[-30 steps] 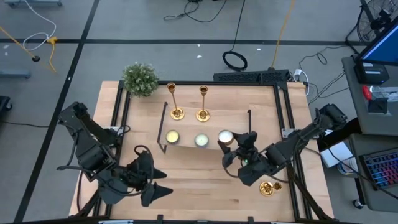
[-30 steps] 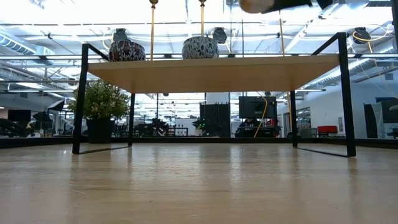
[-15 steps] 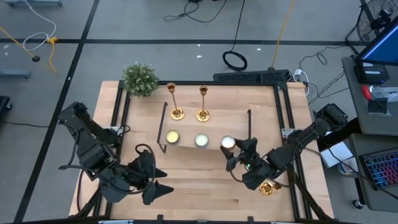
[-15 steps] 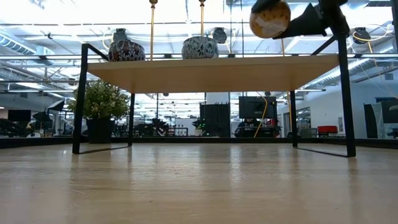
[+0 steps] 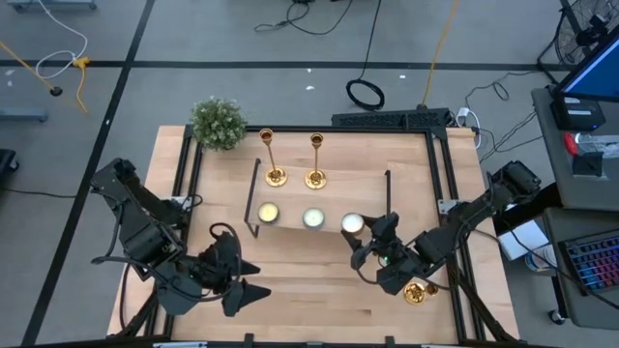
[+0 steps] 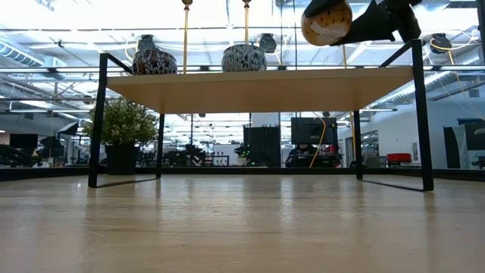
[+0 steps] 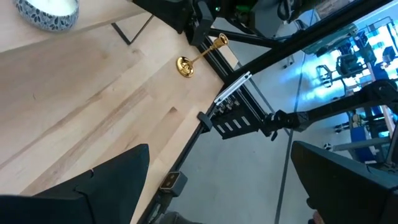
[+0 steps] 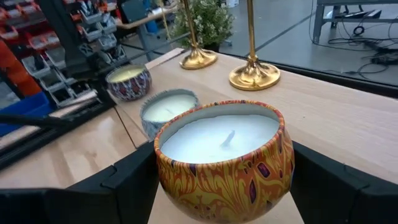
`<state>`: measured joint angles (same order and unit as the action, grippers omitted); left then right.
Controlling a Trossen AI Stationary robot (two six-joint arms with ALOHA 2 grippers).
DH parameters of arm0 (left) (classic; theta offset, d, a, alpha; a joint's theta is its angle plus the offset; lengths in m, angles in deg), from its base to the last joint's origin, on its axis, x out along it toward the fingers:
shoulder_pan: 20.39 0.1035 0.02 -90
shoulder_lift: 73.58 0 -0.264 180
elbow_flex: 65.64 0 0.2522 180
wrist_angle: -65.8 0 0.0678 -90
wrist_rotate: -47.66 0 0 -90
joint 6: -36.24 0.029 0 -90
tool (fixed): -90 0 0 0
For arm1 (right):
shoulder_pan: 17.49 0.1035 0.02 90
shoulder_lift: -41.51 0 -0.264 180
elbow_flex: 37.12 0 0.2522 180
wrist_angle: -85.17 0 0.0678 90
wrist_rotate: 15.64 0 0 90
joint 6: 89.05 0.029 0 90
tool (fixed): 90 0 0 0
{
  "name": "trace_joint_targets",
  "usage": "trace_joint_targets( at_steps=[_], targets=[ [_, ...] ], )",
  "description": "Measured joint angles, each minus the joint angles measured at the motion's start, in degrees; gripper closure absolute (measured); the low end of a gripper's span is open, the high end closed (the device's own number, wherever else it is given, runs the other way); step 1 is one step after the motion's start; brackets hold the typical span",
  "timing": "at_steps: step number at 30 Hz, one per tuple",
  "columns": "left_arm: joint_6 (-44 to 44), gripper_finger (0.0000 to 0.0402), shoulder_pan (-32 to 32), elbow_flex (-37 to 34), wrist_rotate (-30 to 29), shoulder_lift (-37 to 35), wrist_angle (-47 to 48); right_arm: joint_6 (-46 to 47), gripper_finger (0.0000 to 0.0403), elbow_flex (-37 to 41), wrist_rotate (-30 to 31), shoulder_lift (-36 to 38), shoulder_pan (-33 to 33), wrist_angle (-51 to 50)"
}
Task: Pick & Place candle stick holders
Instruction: Put the yellow scented candle on the shelf
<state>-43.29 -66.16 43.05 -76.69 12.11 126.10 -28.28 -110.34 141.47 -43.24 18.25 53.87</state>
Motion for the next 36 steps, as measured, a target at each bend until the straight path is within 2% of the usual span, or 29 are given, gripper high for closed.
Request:
trace_joint_targets(
  at_steps=[7, 15, 22, 24, 31, 36],
  targets=[
    [0.00, 0.0005, 0.24, 0.00, -0.46, 0.00, -0.02, -1.66, 0.0109, -1.23, 0.08, 0.00, -0.51, 2.33],
    [0.17, 0.0005, 0.33, 0.00, -0.81, 0.00, -0.04, -14.88, 0.0109, -10.81, -3.05, 0.00, -0.33, 2.25],
    [1.30, 0.0005, 0.39, 0.00, -0.79, 0.00, -0.04, -17.44, 0.0109, -17.23, -2.98, 0.02, 3.42, 3.28],
    [1.72, 0.0005, 0.63, 0.00, -0.29, 0.00, -0.04, -16.57, 0.0109, -18.04, -4.66, 0.02, 4.51, 3.82],
    [2.42, 0.0005, 0.87, 0.00, 4.53, 0.00, -0.56, -15.99, 0.0109, -19.15, -19.07, 0.02, 8.49, 13.98],
    [7.97, 0.0005, 0.98, 0.00, 17.44, 0.00, -1.59, -16.34, 0.0109, -19.17, -22.14, 0.09, 11.18, 17.18]
  ],
)
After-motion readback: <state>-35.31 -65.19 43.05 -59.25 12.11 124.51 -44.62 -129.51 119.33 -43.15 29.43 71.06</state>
